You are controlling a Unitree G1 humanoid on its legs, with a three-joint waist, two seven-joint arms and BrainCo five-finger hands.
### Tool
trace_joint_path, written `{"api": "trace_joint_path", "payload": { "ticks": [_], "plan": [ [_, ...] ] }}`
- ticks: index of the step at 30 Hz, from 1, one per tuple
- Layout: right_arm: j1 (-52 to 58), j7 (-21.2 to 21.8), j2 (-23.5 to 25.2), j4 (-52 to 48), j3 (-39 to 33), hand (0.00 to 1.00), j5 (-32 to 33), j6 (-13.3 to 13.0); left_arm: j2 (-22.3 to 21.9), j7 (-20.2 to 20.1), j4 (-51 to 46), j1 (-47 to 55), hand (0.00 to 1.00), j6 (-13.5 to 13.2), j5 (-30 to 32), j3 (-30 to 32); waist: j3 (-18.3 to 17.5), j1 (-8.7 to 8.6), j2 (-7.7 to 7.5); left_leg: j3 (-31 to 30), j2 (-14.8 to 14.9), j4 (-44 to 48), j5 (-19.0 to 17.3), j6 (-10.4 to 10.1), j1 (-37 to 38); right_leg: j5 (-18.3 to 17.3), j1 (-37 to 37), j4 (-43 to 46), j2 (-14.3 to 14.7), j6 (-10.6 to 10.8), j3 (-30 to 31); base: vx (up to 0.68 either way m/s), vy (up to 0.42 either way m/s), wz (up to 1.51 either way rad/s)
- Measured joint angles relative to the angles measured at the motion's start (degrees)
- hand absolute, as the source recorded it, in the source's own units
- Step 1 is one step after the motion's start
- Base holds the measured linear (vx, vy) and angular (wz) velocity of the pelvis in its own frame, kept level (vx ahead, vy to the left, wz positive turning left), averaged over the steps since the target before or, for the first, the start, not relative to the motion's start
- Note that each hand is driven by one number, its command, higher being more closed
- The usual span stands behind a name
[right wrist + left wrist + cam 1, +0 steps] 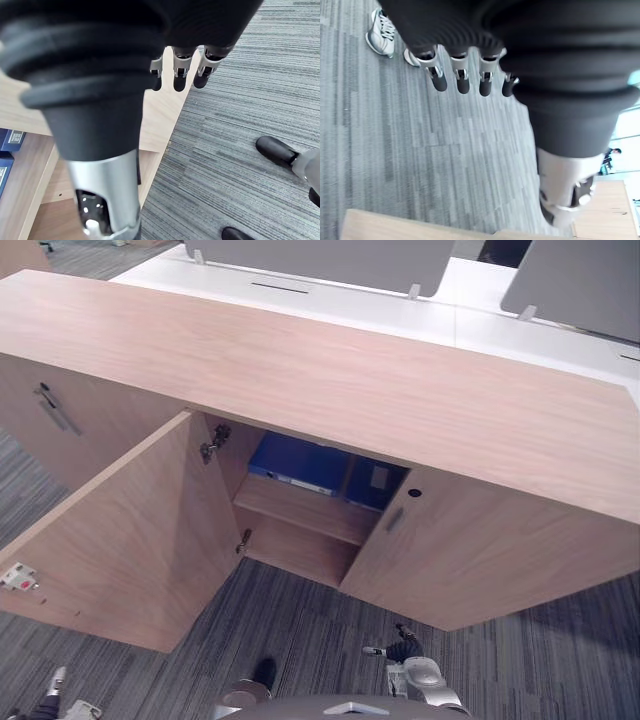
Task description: Walk over to the cabinet, pick up the folder, carry it to the office cabinet, place the folder inside the office cabinet, then close the office cabinet door
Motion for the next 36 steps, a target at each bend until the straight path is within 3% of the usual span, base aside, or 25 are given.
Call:
{"api": "trace_joint_path", "payload": {
  "ticks": [6,10,21,26,30,33,34,35,36],
  "plan": [
    [-0.65,0.05,-0.13,-0.24,0.21,0.00,-0.01,-0.08,2.79,-0.46,-9.02,0.34,0.00,-1.45,0.30,-2.00,0.02,0.35,0.05,-0.98,-0.03,0.00,0.23,0.32,0.00,-0.32,0.48,0.15,0.06,-0.14,-1.00,0.02,-0.004,0.09],
    [-0.47,0.16,-0.88,-0.24,0.66,0.00,-0.01,-0.08,4.39,-1.82,-13.59,-0.09,0.00,-1.97,3.85,-3.90,0.04,1.01,0.08,-1.02,-0.04,0.00,0.24,0.32,0.00,-0.38,0.48,0.22,0.06,-0.17,-1.02,0.00,0.000,0.00],
    [-0.07,1.77,-1.02,-0.24,0.56,0.00,-0.02,-0.08,7.32,-5.29,-19.55,-0.17,0.00,-2.00,11.56,-10.48,0.14,1.43,0.20,0.11,0.34,-0.04,0.11,0.20,0.70,-0.50,0.47,0.54,0.22,-0.20,0.25,0.00,0.002,-0.04],
    [1.29,1.86,-1.03,-0.18,0.53,0.00,-0.03,-0.07,6.97,-4.80,-20.47,0.00,0.00,-1.94,11.55,-14.85,0.18,1.69,0.22,0.22,0.31,-0.05,-0.13,-0.03,0.70,-0.51,0.46,0.55,0.18,-0.18,0.43,-0.01,0.004,-0.01],
    [1.41,2.05,-0.88,-0.18,0.63,0.00,-0.38,-0.08,6.99,-5.27,-20.48,1.94,0.00,-1.30,14.95,-16.51,0.17,1.83,0.18,0.26,0.32,-0.05,-0.13,-0.04,0.65,-0.50,0.41,0.58,0.17,-0.18,0.47,0.00,0.002,0.01],
    [2.04,2.73,-0.88,-0.17,0.68,0.00,-0.62,-0.08,6.67,-6.37,-19.53,3.53,0.00,-2.14,13.55,-17.36,0.19,1.46,0.13,0.54,0.36,-0.05,-0.18,-0.10,0.66,-0.50,0.32,0.63,0.17,-0.18,0.67,0.00,0.004,-0.03],
    [1.93,3.06,-0.90,-0.17,0.63,0.00,-0.66,-0.08,6.67,-7.25,-18.31,4.09,0.00,-1.06,11.22,-18.81,0.15,1.31,0.07,1.09,0.43,-0.05,-0.35,-0.16,0.73,-0.50,0.25,0.61,0.15,-0.17,0.98,0.00,0.013,-0.08],
    [2.04,3.32,-0.93,0.30,0.64,0.00,-0.66,0.00,6.65,-7.77,-17.00,3.85,0.00,1.71,7.61,-20.53,0.17,1.37,0.12,1.74,0.53,-0.05,-0.40,-0.16,0.80,-0.50,0.20,0.61,0.15,-0.17,1.36,0.00,0.014,-0.11],
    [2.07,3.43,-0.92,0.52,0.77,0.00,-0.66,0.07,6.45,-7.55,-16.43,3.93,0.00,1.62,7.98,-20.78,0.16,1.41,0.09,1.92,0.55,-0.05,-0.42,-0.15,0.81,-0.49,0.08,0.62,0.17,-0.16,1.64,0.00,0.015,-0.09]
  ]
}}
